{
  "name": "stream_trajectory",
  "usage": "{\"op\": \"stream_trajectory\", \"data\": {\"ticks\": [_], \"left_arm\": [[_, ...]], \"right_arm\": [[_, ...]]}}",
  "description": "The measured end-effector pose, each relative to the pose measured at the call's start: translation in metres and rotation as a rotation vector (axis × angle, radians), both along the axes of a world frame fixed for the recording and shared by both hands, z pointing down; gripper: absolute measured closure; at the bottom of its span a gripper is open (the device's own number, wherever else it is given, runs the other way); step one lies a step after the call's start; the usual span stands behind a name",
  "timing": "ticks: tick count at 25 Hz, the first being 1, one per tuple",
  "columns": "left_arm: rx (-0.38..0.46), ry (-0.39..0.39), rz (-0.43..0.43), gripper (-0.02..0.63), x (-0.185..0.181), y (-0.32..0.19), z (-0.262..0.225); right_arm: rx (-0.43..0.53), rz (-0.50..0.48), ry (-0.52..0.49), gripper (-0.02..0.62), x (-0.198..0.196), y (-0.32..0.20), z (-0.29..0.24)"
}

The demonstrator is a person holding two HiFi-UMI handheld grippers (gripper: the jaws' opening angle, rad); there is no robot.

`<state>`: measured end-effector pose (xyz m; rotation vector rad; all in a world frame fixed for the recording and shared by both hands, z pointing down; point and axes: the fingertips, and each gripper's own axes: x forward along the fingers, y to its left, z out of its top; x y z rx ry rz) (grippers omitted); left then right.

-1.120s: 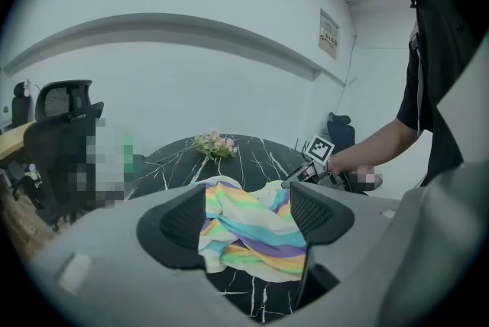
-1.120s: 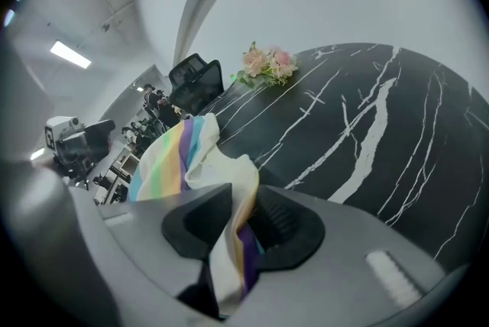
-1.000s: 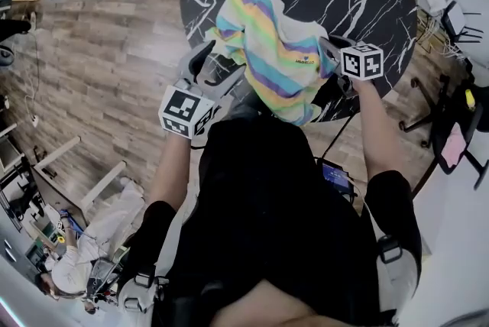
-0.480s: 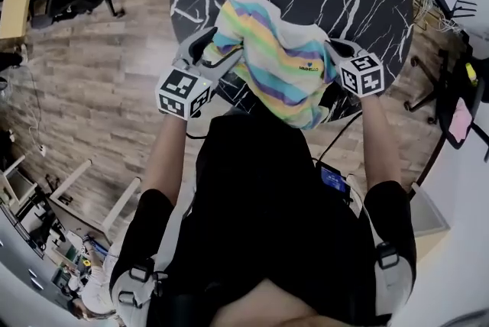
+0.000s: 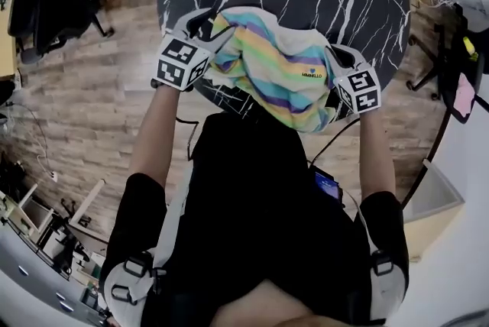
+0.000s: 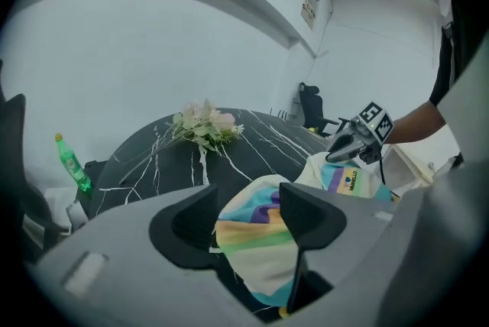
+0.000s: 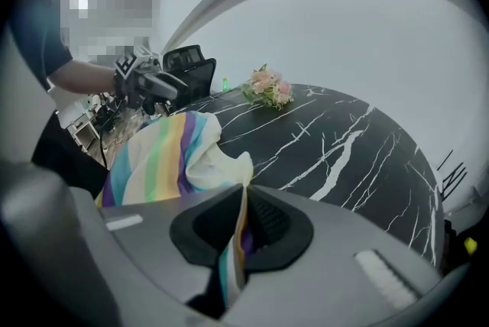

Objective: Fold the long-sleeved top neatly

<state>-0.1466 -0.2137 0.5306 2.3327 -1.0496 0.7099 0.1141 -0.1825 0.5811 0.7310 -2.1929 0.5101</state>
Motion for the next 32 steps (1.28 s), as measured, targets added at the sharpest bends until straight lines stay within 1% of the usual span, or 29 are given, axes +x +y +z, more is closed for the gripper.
{"op": "stream_trajectory", "data": {"ticks": [3, 9, 14, 17, 21, 24, 26, 29, 31, 32], "left_arm": [[-0.025, -0.033, 0.071, 0.351, 0.004, -0.014, 0.016], [-0.076, -0.093, 0.186, 0.354, 0.003, -0.033, 0.047], [-0.131, -0.112, 0.291, 0.353, 0.006, -0.031, 0.069], [-0.15, -0.122, 0.327, 0.353, 0.008, -0.027, 0.077], [-0.174, -0.148, 0.361, 0.353, 0.011, -0.024, 0.086], [-0.196, -0.185, 0.387, 0.356, 0.014, -0.019, 0.093], [-0.193, -0.211, 0.384, 0.377, 0.012, -0.018, 0.096], [-0.194, -0.213, 0.352, 0.408, 0.009, -0.022, 0.095], [-0.214, -0.217, 0.334, 0.448, 0.006, -0.023, 0.095], [-0.227, -0.218, 0.334, 0.481, 0.005, -0.021, 0.096]], "right_arm": [[0.006, 0.019, 0.013, 0.58, 0.0, 0.001, 0.001], [0.001, 0.07, 0.026, 0.58, -0.001, -0.002, 0.007], [-0.014, 0.103, 0.043, 0.58, -0.006, 0.003, 0.011], [-0.015, 0.125, 0.043, 0.58, -0.006, 0.006, 0.01], [-0.012, 0.142, 0.043, 0.58, -0.003, 0.008, 0.011], [-0.004, 0.159, 0.039, 0.58, 0.0, 0.01, 0.012], [0.006, 0.173, 0.038, 0.58, 0.001, 0.011, 0.012], [0.023, 0.191, 0.037, 0.58, 0.001, 0.01, 0.011], [0.033, 0.197, 0.038, 0.58, 0.001, 0.01, 0.011], [0.037, 0.201, 0.036, 0.58, 0.001, 0.011, 0.01]]}}
